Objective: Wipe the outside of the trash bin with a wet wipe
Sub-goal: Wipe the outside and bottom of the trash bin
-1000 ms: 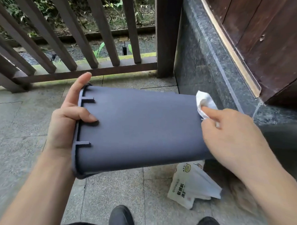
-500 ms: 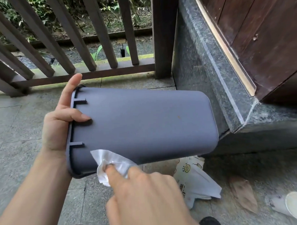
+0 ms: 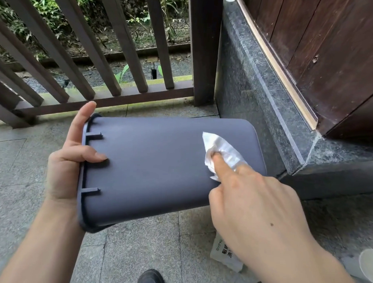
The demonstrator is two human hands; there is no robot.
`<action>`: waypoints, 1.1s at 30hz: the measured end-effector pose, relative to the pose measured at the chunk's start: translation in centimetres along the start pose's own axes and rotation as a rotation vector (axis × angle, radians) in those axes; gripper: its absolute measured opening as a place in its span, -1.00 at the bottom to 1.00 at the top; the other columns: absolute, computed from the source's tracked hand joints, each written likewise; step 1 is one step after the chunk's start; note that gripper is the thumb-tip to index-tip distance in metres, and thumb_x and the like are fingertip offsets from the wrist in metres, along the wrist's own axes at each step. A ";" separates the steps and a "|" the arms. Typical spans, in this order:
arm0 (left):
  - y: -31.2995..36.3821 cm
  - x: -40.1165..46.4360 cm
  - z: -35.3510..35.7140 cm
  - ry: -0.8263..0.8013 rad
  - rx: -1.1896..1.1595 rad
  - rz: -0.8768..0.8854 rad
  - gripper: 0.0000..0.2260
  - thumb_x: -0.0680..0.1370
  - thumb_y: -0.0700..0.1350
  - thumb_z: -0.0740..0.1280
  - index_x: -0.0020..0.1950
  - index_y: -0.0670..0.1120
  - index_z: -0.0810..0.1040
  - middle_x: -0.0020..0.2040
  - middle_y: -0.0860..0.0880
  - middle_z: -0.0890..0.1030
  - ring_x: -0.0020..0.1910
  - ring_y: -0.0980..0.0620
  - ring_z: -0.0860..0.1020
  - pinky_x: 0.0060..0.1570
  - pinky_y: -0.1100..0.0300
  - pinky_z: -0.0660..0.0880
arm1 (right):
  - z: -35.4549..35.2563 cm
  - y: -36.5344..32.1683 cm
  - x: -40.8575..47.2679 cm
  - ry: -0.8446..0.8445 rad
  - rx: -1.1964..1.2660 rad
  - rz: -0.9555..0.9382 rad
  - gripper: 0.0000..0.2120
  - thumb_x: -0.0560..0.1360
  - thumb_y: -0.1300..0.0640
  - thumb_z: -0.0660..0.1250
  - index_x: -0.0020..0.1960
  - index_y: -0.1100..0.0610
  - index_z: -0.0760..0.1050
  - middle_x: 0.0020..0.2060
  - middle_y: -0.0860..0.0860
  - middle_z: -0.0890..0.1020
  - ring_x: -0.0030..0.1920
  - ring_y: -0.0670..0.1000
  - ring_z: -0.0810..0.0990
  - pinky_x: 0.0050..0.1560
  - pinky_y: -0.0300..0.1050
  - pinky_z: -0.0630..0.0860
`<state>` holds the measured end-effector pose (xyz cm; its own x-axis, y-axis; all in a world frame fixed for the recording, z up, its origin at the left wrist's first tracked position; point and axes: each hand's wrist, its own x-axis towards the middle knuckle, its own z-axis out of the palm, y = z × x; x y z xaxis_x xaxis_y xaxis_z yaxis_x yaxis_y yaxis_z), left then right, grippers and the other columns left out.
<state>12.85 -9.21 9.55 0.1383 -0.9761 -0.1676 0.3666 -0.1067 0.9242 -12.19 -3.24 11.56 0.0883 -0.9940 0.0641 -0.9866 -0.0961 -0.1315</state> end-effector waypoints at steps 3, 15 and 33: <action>0.0 -0.1 0.2 0.005 0.015 0.000 -0.21 0.26 -0.39 0.13 0.34 0.22 0.60 0.16 0.07 0.69 0.05 -0.14 0.70 -0.01 -0.25 0.59 | 0.3 0.7 0.4 0.019 0.059 0.038 -0.40 0.52 -0.01 0.00 0.55 -0.18 -0.01 -0.17 -0.02 0.47 -0.26 0.14 0.44 -0.33 0.00 0.23; -0.4 0.1 0.4 -0.004 0.046 -0.034 -0.20 0.20 -0.39 0.17 0.33 0.19 0.61 0.17 0.04 0.69 0.03 -0.14 0.69 -0.07 -0.17 0.63 | 1.1 0.6 0.8 -0.017 0.238 0.037 -0.45 0.45 0.03 0.09 0.45 -0.17 0.22 -0.25 0.02 0.47 -0.18 0.23 0.44 -0.27 0.01 0.23; -0.7 -0.2 1.2 0.001 0.028 -0.025 -0.23 0.23 -0.38 0.16 0.31 0.20 0.62 0.16 0.00 0.66 0.04 -0.14 0.66 -0.01 -0.15 0.61 | 1.1 -6.0 -2.7 -0.366 0.184 -0.156 -0.13 0.05 -0.10 0.46 0.33 0.17 0.53 -0.46 0.00 0.56 -0.66 0.03 0.35 -0.42 -0.20 -0.20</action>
<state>11.44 -9.21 9.31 0.1306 -0.9728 -0.1914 0.3440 -0.1366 0.9290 -6.34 -0.06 11.10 0.3094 -0.9165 -0.2535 -0.9199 -0.2208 -0.3242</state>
